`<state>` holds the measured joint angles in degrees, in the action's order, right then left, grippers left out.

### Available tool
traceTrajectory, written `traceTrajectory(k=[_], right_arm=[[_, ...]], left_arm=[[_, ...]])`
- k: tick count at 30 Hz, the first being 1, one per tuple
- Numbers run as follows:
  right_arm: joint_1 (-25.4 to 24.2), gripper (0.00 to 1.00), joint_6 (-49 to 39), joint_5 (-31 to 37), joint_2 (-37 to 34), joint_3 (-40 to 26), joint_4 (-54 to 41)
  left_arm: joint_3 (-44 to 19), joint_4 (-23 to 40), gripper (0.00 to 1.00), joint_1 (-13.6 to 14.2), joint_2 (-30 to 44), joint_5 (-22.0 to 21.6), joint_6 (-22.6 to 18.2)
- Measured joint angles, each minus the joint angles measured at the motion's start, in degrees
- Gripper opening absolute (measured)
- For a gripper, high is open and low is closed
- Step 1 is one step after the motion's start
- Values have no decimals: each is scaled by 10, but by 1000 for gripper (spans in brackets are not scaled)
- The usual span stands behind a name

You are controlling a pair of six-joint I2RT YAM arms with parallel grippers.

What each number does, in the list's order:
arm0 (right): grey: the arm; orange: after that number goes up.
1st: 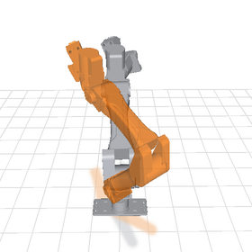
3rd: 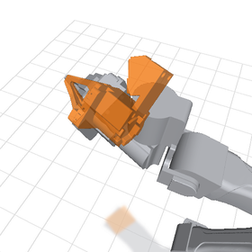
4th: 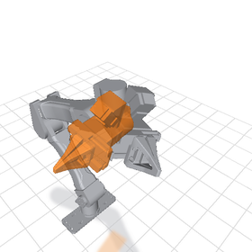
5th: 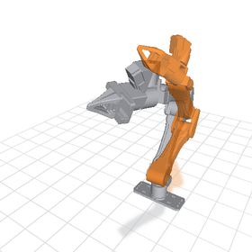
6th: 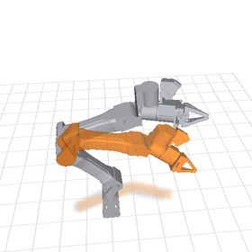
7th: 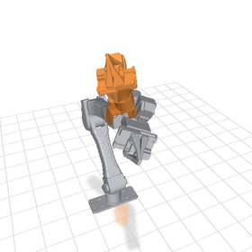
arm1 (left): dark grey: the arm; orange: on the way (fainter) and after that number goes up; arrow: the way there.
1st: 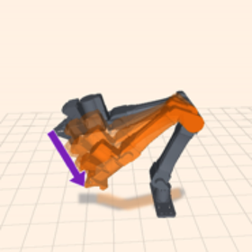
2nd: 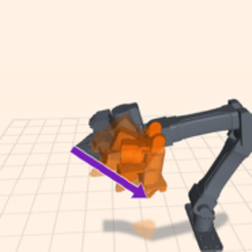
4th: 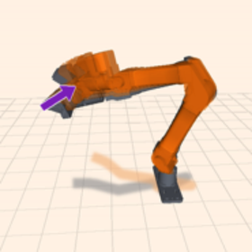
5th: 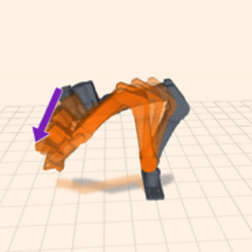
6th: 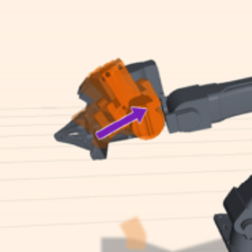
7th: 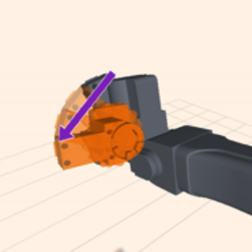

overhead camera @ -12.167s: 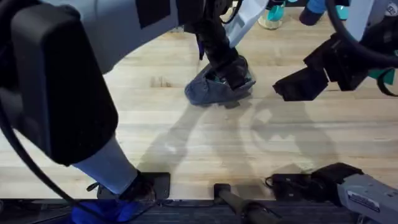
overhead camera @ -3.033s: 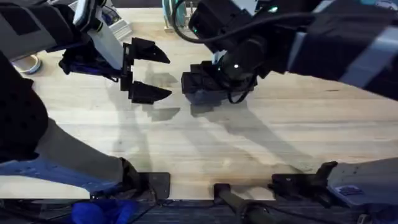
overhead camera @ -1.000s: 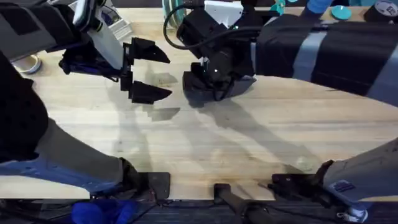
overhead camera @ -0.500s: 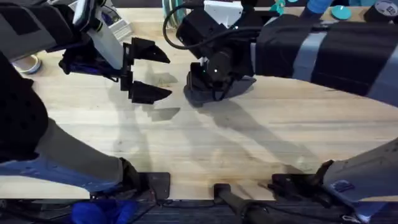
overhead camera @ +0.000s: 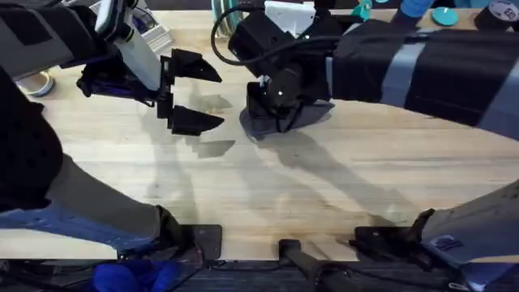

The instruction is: Unzip the bag, pick up the pens from the table one at a time and place them inside, then zip the bag closed.

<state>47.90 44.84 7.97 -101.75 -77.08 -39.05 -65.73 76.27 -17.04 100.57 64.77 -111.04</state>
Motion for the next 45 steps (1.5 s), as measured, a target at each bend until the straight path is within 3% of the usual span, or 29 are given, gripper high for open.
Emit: traceTrajectory(k=[26, 38, 45], right_arm=[[0, 31, -21, 2, 0, -36, -61], [0, 31, -27, 3, 0, -53, -93], [0, 31, -35, 13, 0, -66, -107]], left_arm=[[0, 0, 995, 0, 0, 0, 0], [0, -13, 994, 29, 0, 0, 2], [0, -20, 993, 32, 0, 0, 5]])
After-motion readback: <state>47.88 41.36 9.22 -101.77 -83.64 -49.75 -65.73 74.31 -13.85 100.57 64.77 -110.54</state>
